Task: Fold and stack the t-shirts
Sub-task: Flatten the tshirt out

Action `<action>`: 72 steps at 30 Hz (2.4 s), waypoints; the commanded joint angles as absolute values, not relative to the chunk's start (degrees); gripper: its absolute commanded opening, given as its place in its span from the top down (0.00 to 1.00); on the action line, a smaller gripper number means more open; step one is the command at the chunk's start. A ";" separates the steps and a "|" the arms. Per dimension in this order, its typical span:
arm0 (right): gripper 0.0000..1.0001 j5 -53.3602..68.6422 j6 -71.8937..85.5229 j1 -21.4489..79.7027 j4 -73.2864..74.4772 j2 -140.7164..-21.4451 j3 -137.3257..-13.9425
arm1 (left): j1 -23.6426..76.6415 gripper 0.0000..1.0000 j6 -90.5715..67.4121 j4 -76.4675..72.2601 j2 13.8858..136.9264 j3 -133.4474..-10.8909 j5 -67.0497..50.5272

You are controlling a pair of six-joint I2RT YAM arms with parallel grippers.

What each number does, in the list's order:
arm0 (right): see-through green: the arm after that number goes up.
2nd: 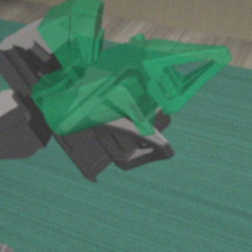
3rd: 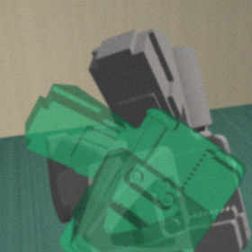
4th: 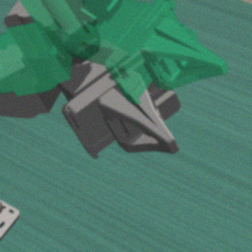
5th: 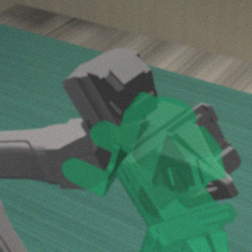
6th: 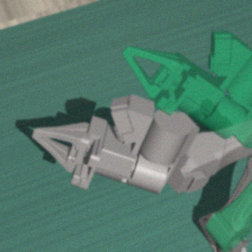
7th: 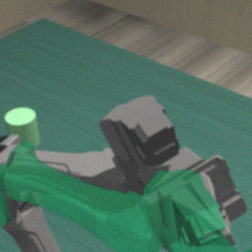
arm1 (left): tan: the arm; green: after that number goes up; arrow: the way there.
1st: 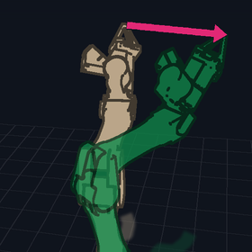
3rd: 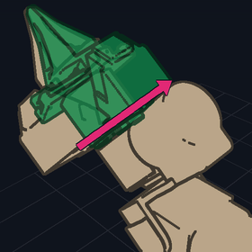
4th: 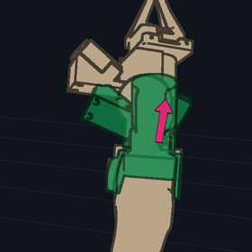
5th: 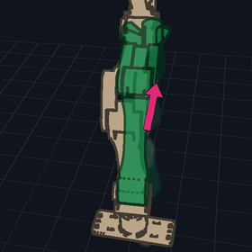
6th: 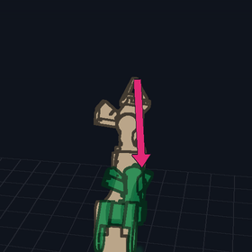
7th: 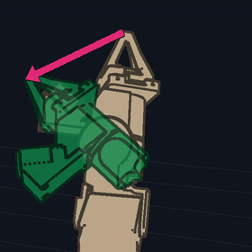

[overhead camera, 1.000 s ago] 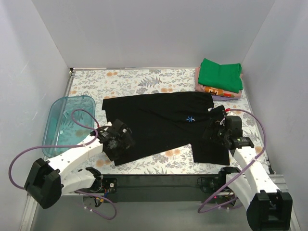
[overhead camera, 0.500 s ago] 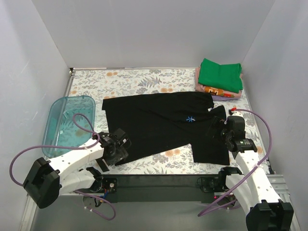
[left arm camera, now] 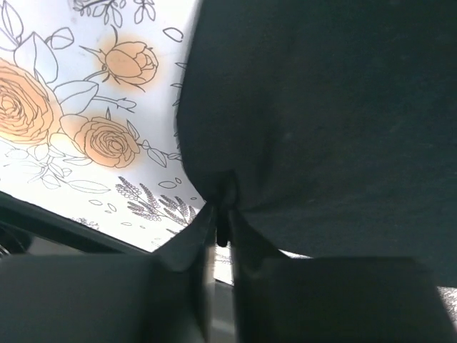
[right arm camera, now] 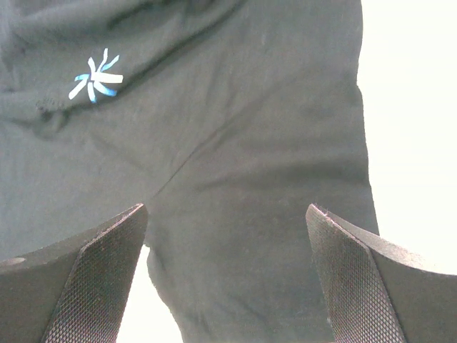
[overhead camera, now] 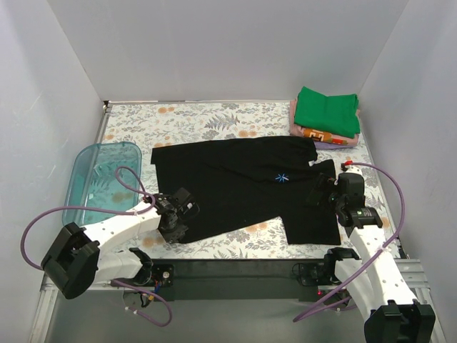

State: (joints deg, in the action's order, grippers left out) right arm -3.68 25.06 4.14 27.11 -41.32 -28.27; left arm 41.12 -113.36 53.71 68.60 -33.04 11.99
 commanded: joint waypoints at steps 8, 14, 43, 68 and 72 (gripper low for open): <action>0.02 -2.99 24.78 3.78 30.32 -39.38 -28.74 | 40.70 1.00 -129.64 49.66 66.18 -28.74 20.82; 0.02 4.13 23.12 5.09 31.91 -39.55 -29.00 | 24.58 1.00 -117.98 42.82 68.02 -32.25 23.39; 0.01 -4.67 24.17 21.62 12.73 -87.90 -48.24 | 17.23 1.00 -105.82 30.85 73.30 -41.22 18.89; 0.14 -14.85 34.27 14.94 29.89 -55.53 -28.39 | 17.31 1.00 -104.24 29.44 67.06 -36.30 15.29; 0.20 -14.77 34.36 14.94 25.58 -61.59 -28.83 | 17.31 1.00 -103.89 29.27 67.24 -36.12 15.03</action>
State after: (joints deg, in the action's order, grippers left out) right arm -13.93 33.06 15.33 30.35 -59.00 -27.22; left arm 17.56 -104.81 30.33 68.47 -36.27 15.35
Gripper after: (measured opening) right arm 0.812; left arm 0.033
